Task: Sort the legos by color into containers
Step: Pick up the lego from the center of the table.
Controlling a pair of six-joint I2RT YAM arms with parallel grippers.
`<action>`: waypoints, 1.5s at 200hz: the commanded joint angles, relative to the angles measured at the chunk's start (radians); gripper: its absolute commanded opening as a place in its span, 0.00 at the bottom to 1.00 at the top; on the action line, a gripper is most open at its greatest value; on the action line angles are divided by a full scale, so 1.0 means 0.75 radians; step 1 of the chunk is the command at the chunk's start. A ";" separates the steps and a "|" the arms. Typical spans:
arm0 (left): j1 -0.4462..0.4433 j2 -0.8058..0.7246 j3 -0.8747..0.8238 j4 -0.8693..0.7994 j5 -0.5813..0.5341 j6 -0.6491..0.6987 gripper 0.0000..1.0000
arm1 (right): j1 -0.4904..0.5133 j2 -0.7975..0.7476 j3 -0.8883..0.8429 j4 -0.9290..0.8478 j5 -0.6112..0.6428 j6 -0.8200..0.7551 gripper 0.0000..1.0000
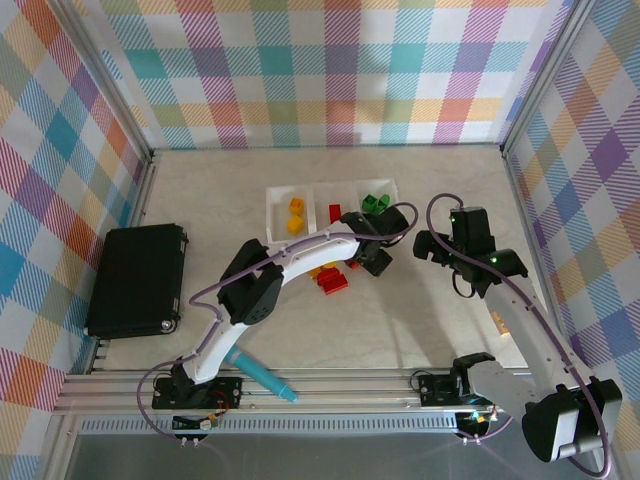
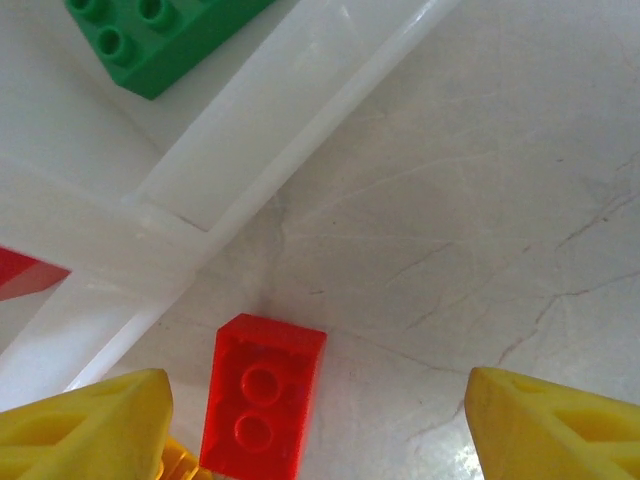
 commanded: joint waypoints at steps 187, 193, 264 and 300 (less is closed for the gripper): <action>0.106 0.099 0.077 -0.161 0.158 -0.083 0.64 | -0.012 0.013 -0.011 0.012 -0.029 -0.002 0.99; 0.107 0.102 0.076 -0.161 0.160 -0.084 0.64 | -0.012 0.017 -0.011 0.011 -0.030 -0.002 0.99; 0.121 0.122 0.083 -0.175 0.177 -0.094 0.57 | -0.012 0.018 -0.012 0.011 -0.032 -0.005 0.99; 0.124 0.122 0.080 -0.180 0.180 -0.099 0.51 | -0.014 0.015 -0.013 0.012 -0.031 -0.004 0.99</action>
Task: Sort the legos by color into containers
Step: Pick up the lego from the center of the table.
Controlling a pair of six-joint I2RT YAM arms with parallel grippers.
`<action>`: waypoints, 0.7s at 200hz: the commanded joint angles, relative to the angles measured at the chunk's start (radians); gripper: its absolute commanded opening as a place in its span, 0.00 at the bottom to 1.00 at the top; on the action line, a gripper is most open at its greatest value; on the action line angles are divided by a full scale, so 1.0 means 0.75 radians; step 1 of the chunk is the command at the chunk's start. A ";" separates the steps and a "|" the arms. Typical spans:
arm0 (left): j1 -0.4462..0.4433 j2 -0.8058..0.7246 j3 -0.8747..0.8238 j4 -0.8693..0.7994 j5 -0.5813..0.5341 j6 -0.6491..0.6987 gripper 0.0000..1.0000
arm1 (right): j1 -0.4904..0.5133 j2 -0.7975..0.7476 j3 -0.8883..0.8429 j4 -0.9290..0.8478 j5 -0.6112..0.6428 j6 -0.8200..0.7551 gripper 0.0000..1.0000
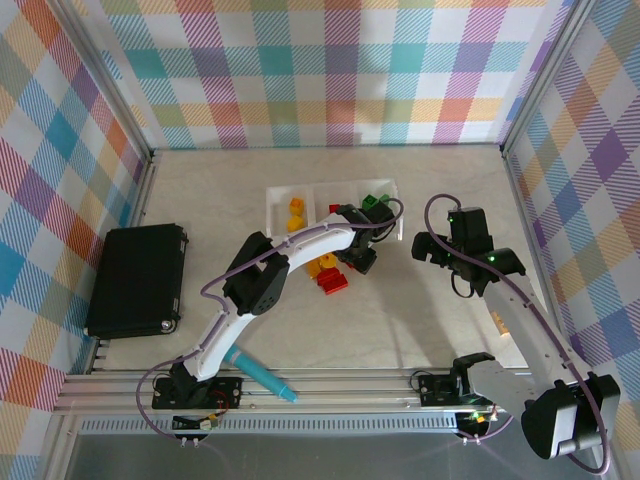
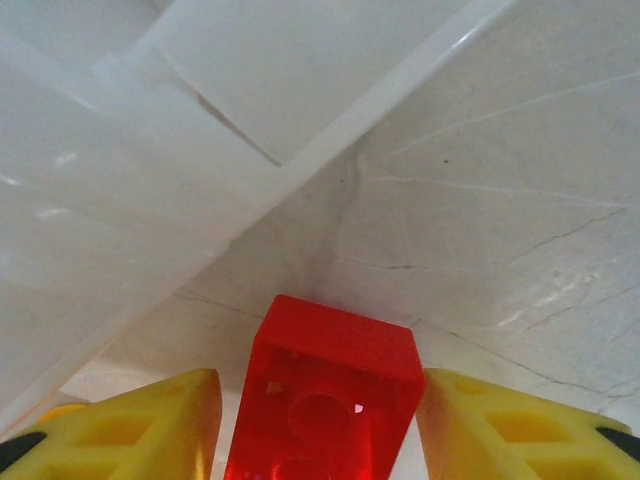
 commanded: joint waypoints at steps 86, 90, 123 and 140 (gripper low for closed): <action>0.013 -0.079 -0.014 -0.033 0.027 -0.009 0.35 | -0.014 -0.009 0.000 0.006 -0.008 0.000 0.99; 0.013 -0.092 -0.014 -0.033 0.026 -0.009 0.35 | -0.014 -0.008 0.000 0.004 -0.007 -0.001 0.99; 0.011 -0.210 -0.020 -0.033 -0.033 0.029 0.34 | -0.013 -0.011 -0.003 0.005 -0.009 0.004 0.99; 0.015 -0.266 -0.019 -0.035 -0.098 0.047 0.34 | -0.014 -0.015 -0.003 0.003 -0.006 0.003 0.99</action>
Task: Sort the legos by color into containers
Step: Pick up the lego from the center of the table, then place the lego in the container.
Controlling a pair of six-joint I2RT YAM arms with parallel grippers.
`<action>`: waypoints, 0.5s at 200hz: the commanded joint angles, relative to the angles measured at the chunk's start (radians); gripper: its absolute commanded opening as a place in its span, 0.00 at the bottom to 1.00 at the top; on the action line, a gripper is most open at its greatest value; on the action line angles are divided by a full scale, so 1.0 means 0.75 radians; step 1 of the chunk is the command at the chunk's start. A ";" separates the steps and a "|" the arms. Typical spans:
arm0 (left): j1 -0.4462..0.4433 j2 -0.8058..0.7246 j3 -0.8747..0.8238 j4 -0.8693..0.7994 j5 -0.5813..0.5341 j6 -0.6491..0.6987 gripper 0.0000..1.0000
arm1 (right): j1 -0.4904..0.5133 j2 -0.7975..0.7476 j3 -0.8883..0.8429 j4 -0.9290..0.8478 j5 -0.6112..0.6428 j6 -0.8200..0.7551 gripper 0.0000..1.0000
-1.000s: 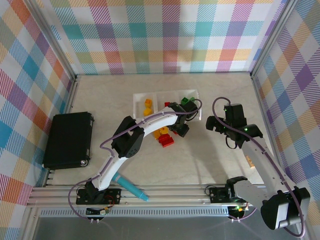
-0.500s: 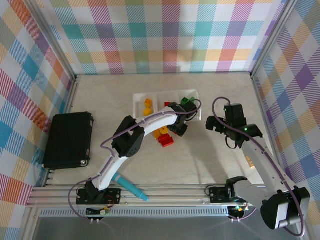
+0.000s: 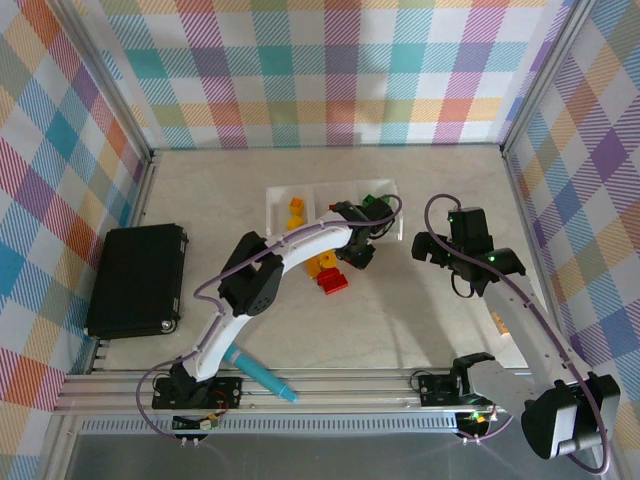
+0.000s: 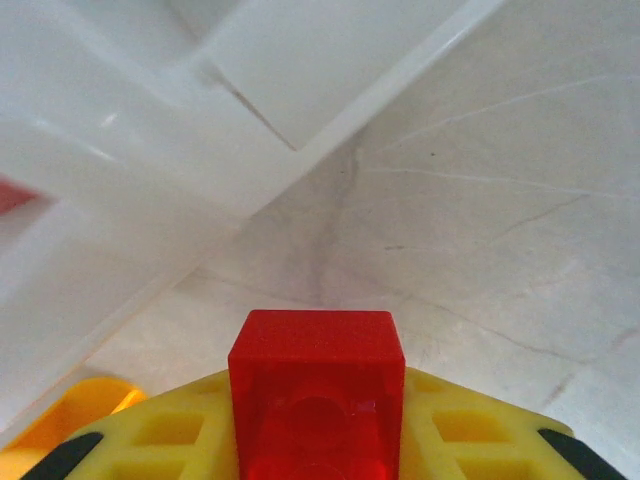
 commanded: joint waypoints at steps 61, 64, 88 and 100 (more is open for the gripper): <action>0.099 -0.239 0.047 0.079 -0.220 -0.106 0.33 | -0.015 -0.025 -0.006 0.003 -0.014 0.003 0.99; 0.103 -0.234 0.055 0.080 -0.219 -0.116 0.33 | -0.014 -0.027 -0.006 0.002 -0.013 0.003 0.99; 0.134 -0.168 0.135 0.067 -0.246 -0.162 0.33 | -0.016 -0.035 -0.011 -0.002 -0.009 0.000 0.99; 0.143 -0.132 0.166 0.064 -0.276 -0.174 0.33 | -0.016 -0.038 -0.013 -0.003 -0.007 -0.004 0.99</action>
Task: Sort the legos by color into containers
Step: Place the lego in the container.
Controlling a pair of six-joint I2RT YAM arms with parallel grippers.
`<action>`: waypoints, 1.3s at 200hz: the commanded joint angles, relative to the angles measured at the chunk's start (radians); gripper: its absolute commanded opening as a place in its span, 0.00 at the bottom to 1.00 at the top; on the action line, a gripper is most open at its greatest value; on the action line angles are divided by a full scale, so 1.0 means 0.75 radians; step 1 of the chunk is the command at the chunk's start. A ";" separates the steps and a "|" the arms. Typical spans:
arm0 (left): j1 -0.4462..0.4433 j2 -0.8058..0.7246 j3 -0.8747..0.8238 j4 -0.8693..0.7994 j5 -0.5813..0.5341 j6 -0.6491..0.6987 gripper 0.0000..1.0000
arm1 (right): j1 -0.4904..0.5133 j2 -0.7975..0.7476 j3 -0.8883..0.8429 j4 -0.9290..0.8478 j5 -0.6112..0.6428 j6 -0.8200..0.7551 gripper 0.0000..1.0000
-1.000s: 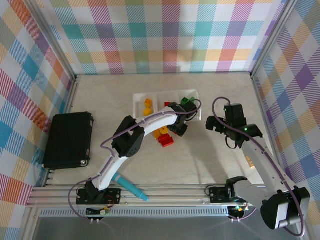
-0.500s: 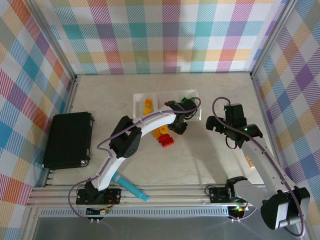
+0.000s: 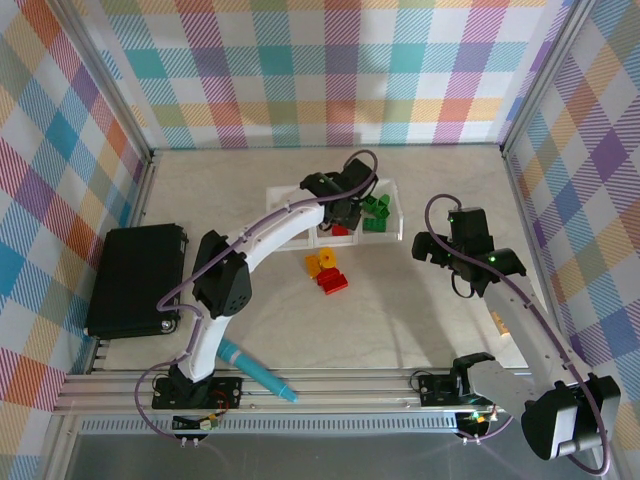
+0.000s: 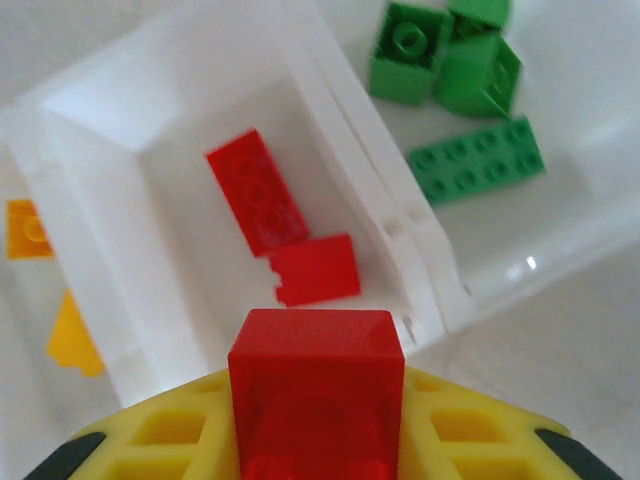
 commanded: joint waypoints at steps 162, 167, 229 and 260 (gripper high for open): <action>0.166 0.309 0.151 0.193 0.135 -0.224 0.46 | -0.016 -0.029 -0.007 -0.009 -0.013 -0.009 0.99; 0.168 0.311 0.151 0.192 0.139 -0.226 0.48 | -0.016 -0.029 -0.009 -0.009 -0.011 -0.010 0.99; 0.178 0.219 0.030 0.282 0.193 -0.187 0.73 | -0.017 -0.023 -0.006 -0.005 -0.023 -0.012 0.99; 0.176 0.073 -0.127 0.373 0.214 -0.167 0.82 | -0.017 -0.019 -0.003 0.001 -0.032 -0.010 0.99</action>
